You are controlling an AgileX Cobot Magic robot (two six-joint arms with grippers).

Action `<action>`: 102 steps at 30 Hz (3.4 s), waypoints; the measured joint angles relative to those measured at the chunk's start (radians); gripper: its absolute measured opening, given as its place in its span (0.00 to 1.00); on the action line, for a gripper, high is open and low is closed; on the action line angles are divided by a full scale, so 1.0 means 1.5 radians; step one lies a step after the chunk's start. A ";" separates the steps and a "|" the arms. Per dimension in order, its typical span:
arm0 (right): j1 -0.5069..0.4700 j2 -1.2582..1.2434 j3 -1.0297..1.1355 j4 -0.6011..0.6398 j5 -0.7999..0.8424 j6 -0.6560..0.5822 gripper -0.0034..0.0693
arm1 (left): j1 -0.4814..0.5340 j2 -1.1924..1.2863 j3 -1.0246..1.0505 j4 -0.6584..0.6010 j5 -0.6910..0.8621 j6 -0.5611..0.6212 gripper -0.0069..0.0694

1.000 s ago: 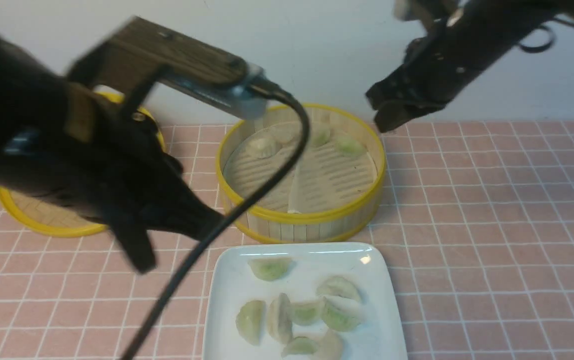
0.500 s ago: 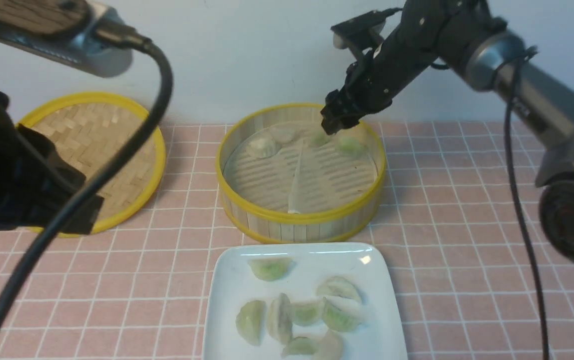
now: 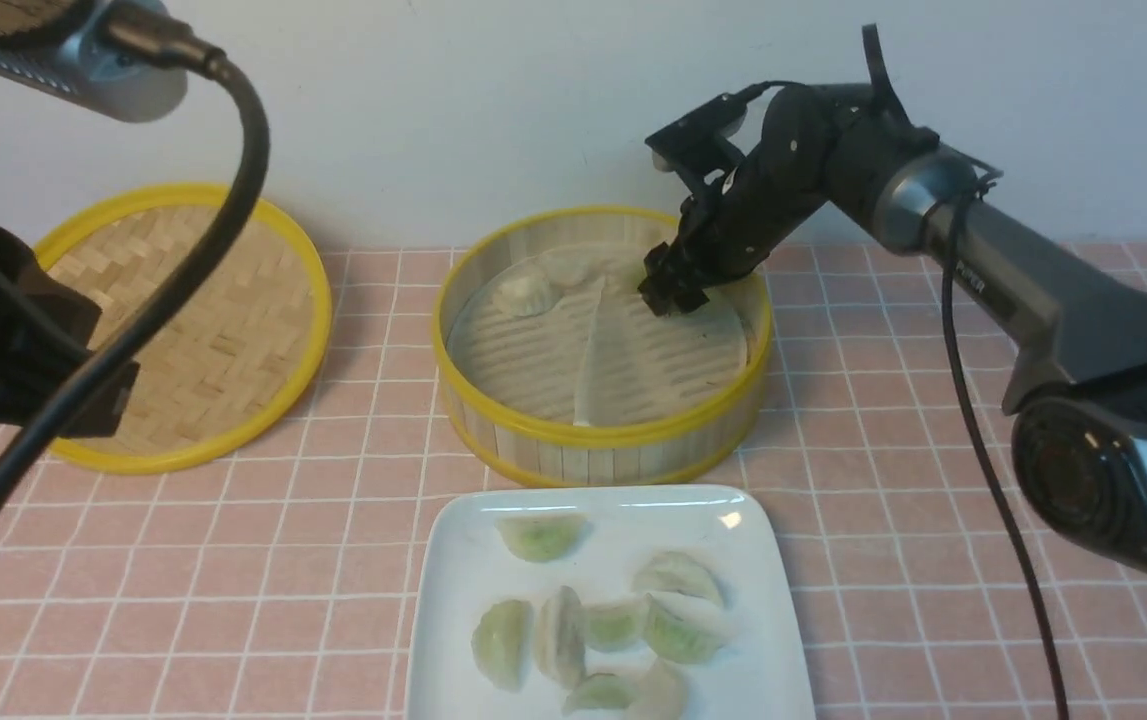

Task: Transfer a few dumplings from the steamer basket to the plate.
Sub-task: Use the right arm to grab a dumpling from inside the steamer, then use the right arm to put the dumpling into the plate

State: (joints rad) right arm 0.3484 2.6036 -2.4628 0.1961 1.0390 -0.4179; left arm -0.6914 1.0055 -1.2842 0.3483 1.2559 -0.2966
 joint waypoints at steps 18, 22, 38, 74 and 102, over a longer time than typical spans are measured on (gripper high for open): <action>0.000 -0.210 -0.058 -0.003 0.143 0.133 0.35 | 0.000 0.000 0.000 0.010 0.001 0.000 0.08; 0.000 -0.355 0.061 0.044 0.143 0.152 0.35 | 0.000 0.000 0.000 -0.006 0.001 0.000 0.08; 0.133 -0.718 0.929 0.093 -0.021 0.153 0.35 | 0.000 0.000 0.000 -0.051 0.001 0.000 0.08; 0.140 -1.111 0.843 -0.055 0.026 0.349 0.04 | 0.000 0.000 0.000 -0.071 0.001 0.002 0.08; 0.140 -1.747 1.322 -0.326 -0.428 0.584 0.03 | 0.000 -0.124 0.071 -0.095 -0.097 0.003 0.08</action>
State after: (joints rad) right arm 0.5580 -0.0168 -0.4791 -0.2933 0.3966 0.4579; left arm -0.6914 0.8192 -1.1780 0.2059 1.1109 -0.2925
